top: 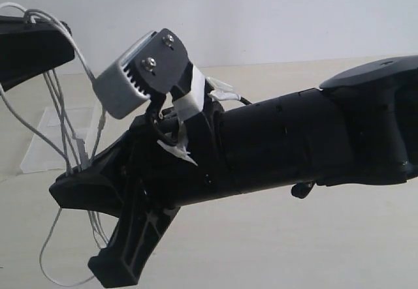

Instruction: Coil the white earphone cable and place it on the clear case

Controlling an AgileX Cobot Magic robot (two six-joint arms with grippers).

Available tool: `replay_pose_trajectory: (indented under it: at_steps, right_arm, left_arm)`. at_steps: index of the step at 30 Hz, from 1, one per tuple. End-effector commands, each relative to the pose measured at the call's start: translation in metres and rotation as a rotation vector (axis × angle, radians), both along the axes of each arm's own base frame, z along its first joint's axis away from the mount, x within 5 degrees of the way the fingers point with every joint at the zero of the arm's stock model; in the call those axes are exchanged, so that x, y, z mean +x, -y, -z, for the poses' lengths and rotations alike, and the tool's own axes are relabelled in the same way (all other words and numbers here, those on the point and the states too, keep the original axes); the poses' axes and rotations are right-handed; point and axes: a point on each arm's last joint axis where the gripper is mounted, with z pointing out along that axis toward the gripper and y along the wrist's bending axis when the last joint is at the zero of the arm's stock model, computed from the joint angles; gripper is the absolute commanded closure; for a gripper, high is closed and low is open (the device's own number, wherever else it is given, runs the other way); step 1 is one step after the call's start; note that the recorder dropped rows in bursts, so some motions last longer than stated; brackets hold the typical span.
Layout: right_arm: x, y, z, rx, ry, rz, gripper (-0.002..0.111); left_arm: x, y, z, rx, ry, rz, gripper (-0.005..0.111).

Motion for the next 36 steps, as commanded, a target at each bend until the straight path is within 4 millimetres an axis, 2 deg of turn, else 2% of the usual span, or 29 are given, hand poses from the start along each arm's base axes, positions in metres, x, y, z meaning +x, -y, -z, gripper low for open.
replay_pose_trajectory:
  at_steps: [1,11,34,36]
  right_arm:
    - [0.002,0.000,0.002,-0.013,0.000,0.015,0.108]
    - [0.003,0.001,0.002,-0.018,-0.015,0.032,0.108]
    - [0.007,0.002,0.003,-0.035,-0.034,0.081,0.108]
    - [0.007,0.002,0.003,-0.034,-0.042,0.084,0.108]
  left_arm:
    - [-0.007,-0.010,-0.012,-0.036,0.061,-0.088,0.107]
    - [-0.017,-0.019,-0.019,-0.071,0.078,-0.142,0.107]
    - [-0.017,-0.020,-0.019,-0.087,0.066,-0.154,0.107]
    - [-0.014,-0.023,-0.019,-0.089,0.073,-0.195,0.107]
